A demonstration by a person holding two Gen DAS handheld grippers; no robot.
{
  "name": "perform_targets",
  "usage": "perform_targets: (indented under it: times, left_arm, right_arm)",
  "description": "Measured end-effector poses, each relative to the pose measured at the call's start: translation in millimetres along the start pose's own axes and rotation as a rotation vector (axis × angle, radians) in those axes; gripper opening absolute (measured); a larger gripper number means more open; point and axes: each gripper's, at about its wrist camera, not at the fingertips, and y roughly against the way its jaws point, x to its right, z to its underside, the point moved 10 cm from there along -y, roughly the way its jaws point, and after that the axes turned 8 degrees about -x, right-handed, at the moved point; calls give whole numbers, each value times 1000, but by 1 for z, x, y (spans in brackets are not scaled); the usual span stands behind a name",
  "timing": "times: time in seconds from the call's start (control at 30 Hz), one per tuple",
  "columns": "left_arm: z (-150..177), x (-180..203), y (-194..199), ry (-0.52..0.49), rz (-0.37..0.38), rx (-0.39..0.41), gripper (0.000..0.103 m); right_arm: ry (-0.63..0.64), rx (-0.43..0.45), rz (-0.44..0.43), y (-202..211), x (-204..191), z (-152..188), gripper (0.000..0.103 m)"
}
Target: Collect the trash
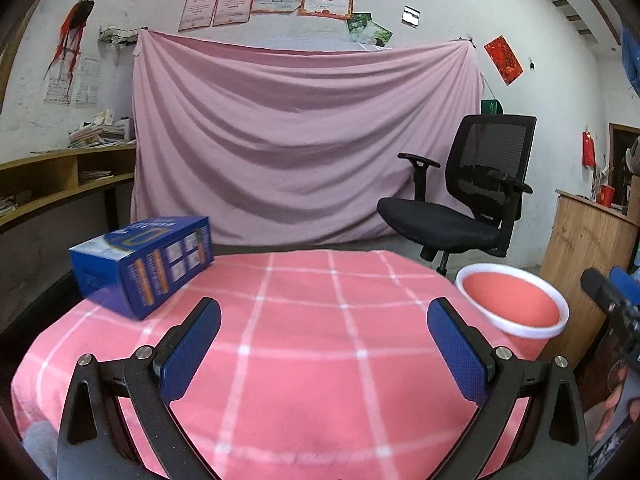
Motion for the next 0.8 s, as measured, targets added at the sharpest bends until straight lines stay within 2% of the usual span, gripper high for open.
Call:
perform_targets:
  times: [0.3,0.8]
  left_arm:
    - [13,-27,24,8,-24,14,101]
    - [28,-39,36,-1,-34,24,101]
  right_arm:
    - [-2,-37,-5,18,-22,15,103]
    - [25,-53,-12,26,-38,25,103]
